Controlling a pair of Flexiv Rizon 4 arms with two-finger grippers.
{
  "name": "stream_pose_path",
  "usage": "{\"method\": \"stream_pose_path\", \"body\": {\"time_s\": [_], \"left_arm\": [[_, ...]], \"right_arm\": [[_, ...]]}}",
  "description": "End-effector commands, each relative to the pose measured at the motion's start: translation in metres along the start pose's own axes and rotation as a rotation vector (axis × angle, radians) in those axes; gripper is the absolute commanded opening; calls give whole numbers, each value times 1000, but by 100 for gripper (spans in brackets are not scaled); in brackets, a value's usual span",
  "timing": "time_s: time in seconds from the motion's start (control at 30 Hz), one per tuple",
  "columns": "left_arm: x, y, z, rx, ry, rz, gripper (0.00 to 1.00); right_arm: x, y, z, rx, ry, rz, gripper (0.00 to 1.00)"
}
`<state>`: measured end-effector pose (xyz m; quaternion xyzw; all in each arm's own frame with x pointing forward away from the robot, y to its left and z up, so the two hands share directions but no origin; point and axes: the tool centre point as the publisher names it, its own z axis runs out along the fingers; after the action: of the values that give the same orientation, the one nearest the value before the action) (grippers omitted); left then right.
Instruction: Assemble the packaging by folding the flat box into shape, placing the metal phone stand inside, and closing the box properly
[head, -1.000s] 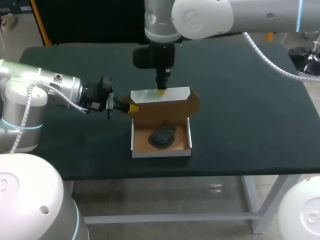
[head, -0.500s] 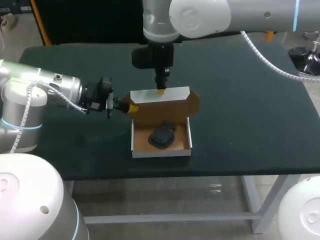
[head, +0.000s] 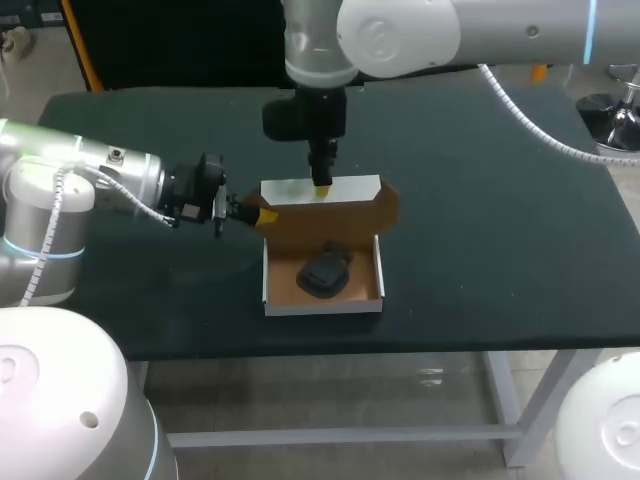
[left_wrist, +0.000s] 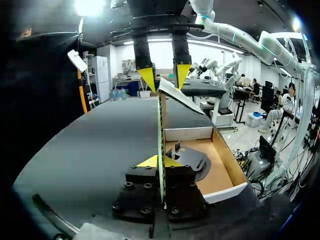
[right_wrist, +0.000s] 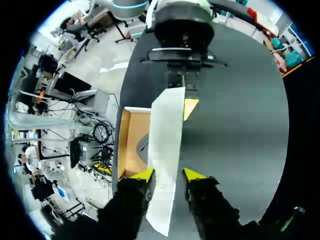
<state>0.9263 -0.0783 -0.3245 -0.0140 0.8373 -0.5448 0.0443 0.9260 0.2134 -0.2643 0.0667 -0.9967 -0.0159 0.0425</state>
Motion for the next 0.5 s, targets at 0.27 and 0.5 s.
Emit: {"method": "stream_pose_path", "body": {"time_s": [0.27, 0.5], "left_arm": [[0, 0, 0, 2, 1, 0, 0], [0, 0, 0, 2, 1, 0, 0]], "right_arm": [[0, 0, -1, 0, -1, -4, 45], [0, -5, -16, -34, -39, 2, 100]]}}
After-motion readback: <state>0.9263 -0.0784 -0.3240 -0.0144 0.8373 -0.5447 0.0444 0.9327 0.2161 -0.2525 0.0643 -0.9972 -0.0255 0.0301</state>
